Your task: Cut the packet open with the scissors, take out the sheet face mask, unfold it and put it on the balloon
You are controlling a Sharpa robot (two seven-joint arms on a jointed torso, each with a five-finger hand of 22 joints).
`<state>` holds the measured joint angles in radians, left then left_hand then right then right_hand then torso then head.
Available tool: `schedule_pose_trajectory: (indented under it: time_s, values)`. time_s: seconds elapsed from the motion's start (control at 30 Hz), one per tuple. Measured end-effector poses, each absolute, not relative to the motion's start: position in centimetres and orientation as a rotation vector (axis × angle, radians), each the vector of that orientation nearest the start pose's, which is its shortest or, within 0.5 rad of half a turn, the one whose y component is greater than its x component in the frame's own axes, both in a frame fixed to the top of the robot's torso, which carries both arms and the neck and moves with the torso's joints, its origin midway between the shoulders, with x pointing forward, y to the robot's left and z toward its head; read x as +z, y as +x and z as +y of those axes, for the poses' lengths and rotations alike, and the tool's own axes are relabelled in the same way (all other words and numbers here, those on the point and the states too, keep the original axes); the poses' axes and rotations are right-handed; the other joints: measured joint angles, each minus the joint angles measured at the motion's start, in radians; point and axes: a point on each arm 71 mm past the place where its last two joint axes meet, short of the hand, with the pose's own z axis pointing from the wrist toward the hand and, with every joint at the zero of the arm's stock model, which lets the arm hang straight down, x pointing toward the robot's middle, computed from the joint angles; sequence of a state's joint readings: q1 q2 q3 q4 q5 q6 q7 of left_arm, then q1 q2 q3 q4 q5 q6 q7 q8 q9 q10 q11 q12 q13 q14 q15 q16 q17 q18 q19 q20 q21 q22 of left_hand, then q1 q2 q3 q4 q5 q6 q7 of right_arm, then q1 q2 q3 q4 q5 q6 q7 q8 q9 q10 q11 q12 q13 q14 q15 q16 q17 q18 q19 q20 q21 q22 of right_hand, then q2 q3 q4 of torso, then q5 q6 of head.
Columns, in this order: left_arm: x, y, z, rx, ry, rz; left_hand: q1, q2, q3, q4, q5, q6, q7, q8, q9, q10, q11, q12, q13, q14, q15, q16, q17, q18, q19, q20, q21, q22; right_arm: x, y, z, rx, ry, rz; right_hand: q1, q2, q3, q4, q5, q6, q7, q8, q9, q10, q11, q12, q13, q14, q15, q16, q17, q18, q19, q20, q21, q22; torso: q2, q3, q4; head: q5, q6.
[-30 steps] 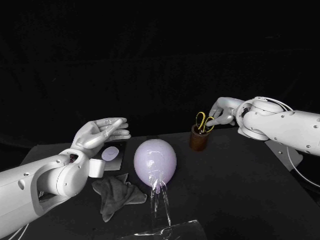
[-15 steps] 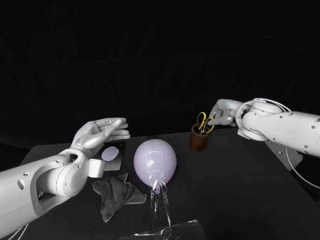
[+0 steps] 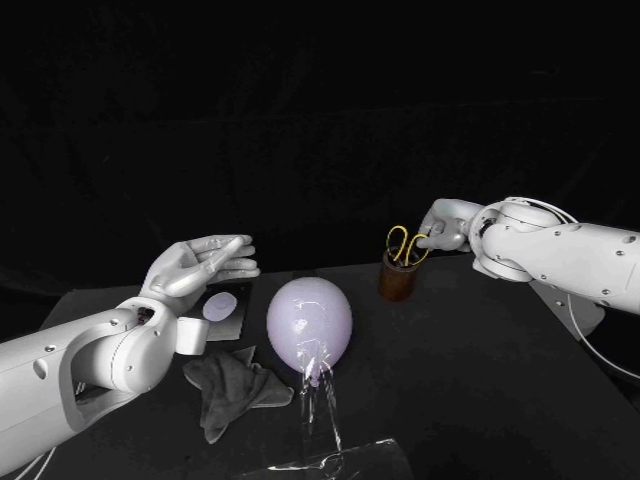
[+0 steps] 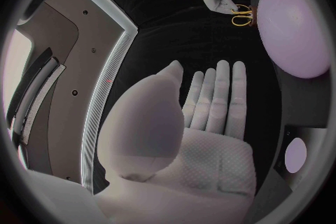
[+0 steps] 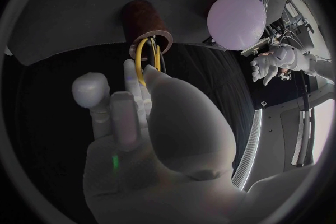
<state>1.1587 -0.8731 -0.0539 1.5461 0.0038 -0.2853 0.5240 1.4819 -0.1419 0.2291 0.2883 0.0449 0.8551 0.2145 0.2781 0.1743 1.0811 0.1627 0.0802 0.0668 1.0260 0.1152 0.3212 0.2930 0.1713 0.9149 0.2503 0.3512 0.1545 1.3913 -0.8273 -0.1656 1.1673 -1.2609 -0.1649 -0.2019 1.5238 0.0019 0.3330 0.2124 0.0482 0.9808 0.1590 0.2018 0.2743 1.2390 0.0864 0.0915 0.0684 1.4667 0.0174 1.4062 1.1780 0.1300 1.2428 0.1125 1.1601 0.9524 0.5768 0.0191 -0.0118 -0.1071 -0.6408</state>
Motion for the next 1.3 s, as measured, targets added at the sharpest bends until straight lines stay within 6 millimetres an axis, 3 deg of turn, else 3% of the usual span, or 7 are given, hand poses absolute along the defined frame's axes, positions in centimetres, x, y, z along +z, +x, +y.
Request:
schedule_pose_trajectory:
  time_s: [0.2,0.37,0.53,0.7,1.0,1.3]
  values:
    - [-19.2,47.6,21.8,-1.615,-1.087,1.343,0.004,0.004,0.000,0.000,0.000,0.000,0.000,-0.004,0.000,0.000,0.000,-0.004,0.000,0.000,0.000,0.000,0.001,0.000,0.000,0.000,0.000,0.000,-15.5,55.8,-32.2,0.258,0.143,1.778,0.000,-0.019,0.054,-0.012,-0.002,0.005,-0.004,0.006,0.009,0.010,0.006,-0.008,0.000,-0.003,-0.004,0.000,-0.006,-0.007,0.006,-0.006,0.012,0.018,-0.001,0.0000,-0.0001,-0.001,0.001]
    - [-19.3,47.7,21.9,-1.612,-1.089,1.342,0.004,0.004,0.000,0.000,0.000,0.000,0.000,-0.004,0.000,0.000,0.000,-0.004,0.000,0.000,0.000,0.000,0.002,-0.001,0.000,0.000,0.000,0.000,-15.2,55.6,-32.4,0.268,0.155,1.743,-0.021,-0.047,0.123,-0.035,0.002,0.025,-0.014,0.022,0.026,0.024,0.019,-0.015,0.005,0.000,-0.011,0.021,0.022,-0.009,0.017,-0.017,0.037,0.055,-0.002,-0.0005,-0.0006,-0.002,0.003]
    - [-19.3,47.8,22.0,-1.608,-1.091,1.341,0.004,0.004,0.000,0.000,0.000,0.000,0.000,-0.004,0.000,0.000,0.000,-0.004,0.000,0.000,0.000,0.000,0.002,-0.001,0.000,0.000,0.000,0.000,-14.5,55.6,-32.6,0.291,0.185,1.684,-0.045,-0.070,0.163,-0.044,0.002,0.026,-0.015,0.028,0.039,0.034,0.019,-0.019,0.005,-0.002,-0.012,0.027,0.035,-0.014,0.018,-0.018,0.042,0.067,-0.002,-0.0003,-0.0010,-0.002,0.005]
    - [-19.4,48.0,22.2,-1.601,-1.094,1.339,0.009,0.009,0.000,0.000,0.000,0.000,0.000,-0.004,0.000,0.000,0.000,-0.004,0.000,0.000,0.000,0.000,0.002,-0.001,0.000,0.000,0.000,0.000,-12.6,55.9,-33.0,0.309,0.219,1.608,-0.066,-0.073,0.171,-0.044,0.002,0.026,-0.015,0.029,0.045,0.044,0.008,-0.019,0.004,-0.002,-0.012,0.031,0.035,-0.015,0.018,-0.018,0.042,0.070,-0.002,-0.0003,-0.0009,-0.005,0.009]
    - [-19.6,48.4,22.4,-1.591,-1.097,1.335,0.009,0.009,0.000,0.000,0.000,0.000,0.000,-0.004,0.000,0.000,0.000,-0.004,0.000,-0.005,0.005,-0.006,0.004,-0.002,0.000,0.000,0.000,-0.001,-9.7,55.9,-33.6,0.337,0.252,1.535,-0.070,-0.077,0.179,-0.047,0.002,0.026,-0.015,0.029,0.050,0.046,0.006,-0.020,0.004,-0.002,-0.012,0.031,0.044,-0.015,0.025,-0.017,0.047,0.082,-0.003,-0.0008,-0.0012,-0.010,0.018]
    - [-20.2,49.6,22.7,-1.568,-1.101,1.329,0.017,0.017,-0.013,-0.004,0.000,0.000,0.000,-0.009,-0.001,0.004,0.004,-0.013,0.000,-0.033,0.014,-0.037,0.013,-0.003,-0.070,0.034,-0.051,-0.028,-6.9,56.0,-32.5,0.377,0.240,1.494,-0.075,-0.082,0.182,-0.050,0.002,0.026,-0.015,0.029,0.052,0.050,0.002,-0.021,0.003,-0.002,-0.012,0.037,0.047,-0.017,0.025,-0.017,0.047,0.085,-0.005,-0.0025,-0.0008,-0.014,0.035]
